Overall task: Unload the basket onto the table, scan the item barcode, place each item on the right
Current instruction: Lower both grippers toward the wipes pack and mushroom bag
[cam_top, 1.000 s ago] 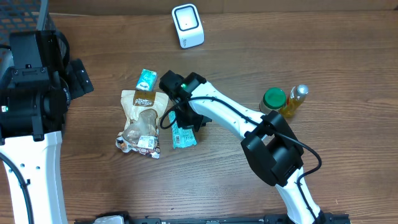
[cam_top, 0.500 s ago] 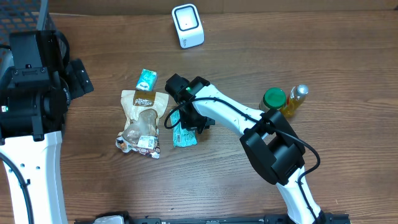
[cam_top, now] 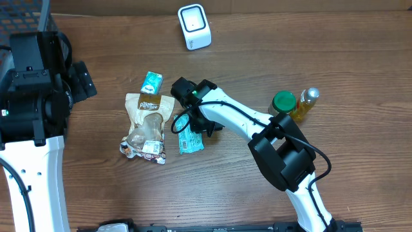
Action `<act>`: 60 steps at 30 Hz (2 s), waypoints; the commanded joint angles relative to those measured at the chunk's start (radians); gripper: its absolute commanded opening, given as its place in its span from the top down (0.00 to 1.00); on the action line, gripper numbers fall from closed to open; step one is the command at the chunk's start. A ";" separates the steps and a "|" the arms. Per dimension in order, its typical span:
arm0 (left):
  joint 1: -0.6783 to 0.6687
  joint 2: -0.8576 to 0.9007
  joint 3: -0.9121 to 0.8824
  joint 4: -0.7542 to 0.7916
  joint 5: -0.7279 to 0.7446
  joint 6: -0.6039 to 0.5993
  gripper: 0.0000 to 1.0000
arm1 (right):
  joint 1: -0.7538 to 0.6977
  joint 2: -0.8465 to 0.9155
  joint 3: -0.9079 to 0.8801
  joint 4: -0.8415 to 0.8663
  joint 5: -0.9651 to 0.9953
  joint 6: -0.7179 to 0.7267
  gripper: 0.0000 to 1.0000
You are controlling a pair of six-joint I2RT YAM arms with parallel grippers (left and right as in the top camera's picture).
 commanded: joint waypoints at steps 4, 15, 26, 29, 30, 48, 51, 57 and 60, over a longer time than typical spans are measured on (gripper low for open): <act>0.000 0.002 0.020 0.009 0.064 0.018 0.00 | -0.004 -0.014 -0.012 -0.009 0.050 0.005 0.63; 0.000 0.002 -0.022 0.001 0.624 0.019 0.01 | -0.048 -0.014 -0.013 -0.054 0.082 0.039 0.46; 0.000 0.002 -0.300 0.028 0.716 0.019 0.00 | -0.071 -0.014 -0.018 -0.067 0.083 0.039 0.26; 0.000 0.002 -0.361 0.060 0.717 0.019 0.29 | -0.071 -0.014 -0.032 -0.049 0.083 0.039 0.22; 0.000 0.002 -0.379 0.068 0.719 0.015 0.54 | -0.071 -0.014 -0.039 -0.040 0.082 0.039 0.21; -0.209 0.027 -0.726 0.356 0.704 -0.096 0.96 | -0.105 -0.022 -0.108 0.020 -0.133 0.034 0.96; -0.254 0.073 -0.726 0.381 0.686 -0.135 0.96 | -0.135 -0.040 -0.108 0.041 -0.254 -0.043 0.96; -0.291 0.211 -0.725 0.426 0.684 -0.146 0.96 | -0.202 -0.058 -0.109 0.041 -0.409 -0.154 0.96; -0.292 0.250 -0.725 0.462 0.690 -0.146 0.96 | -0.229 -0.058 -0.110 0.034 -0.467 -0.229 0.96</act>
